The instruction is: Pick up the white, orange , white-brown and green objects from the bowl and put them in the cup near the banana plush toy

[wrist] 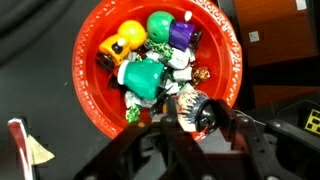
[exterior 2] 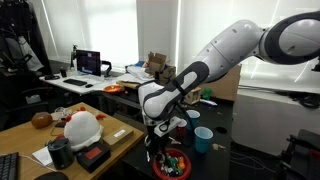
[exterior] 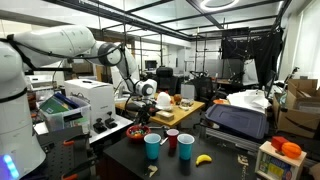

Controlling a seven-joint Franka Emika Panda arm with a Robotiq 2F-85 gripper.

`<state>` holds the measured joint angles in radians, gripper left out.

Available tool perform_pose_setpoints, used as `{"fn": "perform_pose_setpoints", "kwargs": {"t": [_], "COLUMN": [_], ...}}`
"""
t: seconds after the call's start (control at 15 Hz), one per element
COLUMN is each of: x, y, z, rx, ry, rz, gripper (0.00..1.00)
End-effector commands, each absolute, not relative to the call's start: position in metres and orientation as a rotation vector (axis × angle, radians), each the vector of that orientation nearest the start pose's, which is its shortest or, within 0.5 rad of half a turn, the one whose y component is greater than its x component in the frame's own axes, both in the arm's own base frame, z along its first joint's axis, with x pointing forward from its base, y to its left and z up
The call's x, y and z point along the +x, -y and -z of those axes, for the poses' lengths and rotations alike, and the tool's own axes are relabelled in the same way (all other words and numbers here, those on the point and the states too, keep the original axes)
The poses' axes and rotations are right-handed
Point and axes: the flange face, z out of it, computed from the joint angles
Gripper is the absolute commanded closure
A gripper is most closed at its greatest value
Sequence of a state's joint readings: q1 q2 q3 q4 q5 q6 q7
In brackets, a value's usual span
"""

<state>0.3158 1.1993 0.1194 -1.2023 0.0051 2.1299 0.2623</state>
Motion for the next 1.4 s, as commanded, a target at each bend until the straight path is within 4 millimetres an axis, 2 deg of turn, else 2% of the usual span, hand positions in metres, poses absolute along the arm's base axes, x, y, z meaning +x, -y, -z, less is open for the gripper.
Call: {"fn": "perform_pose_setpoints", "kwargs": {"t": [0.0, 0.4, 0.67, 1.07, 1.33], "x": [0.637, 0.633, 0.631, 0.640, 0.651], "y": [-0.274, -0.264, -0.243, -0.180, -0.125], "z": [-0.058, -0.113, -0.140, -0.161, -0.170], "rx": [-3.064, -3.067, -3.094, -3.166, -3.172], "ry": [0.133, 0.104, 0.000, -0.304, -0.551], "rz": [-0.466, -0.402, -0.367, -0.275, -0.228], "gripper": [0.82, 0.82, 0.82, 0.82, 0.82]}}
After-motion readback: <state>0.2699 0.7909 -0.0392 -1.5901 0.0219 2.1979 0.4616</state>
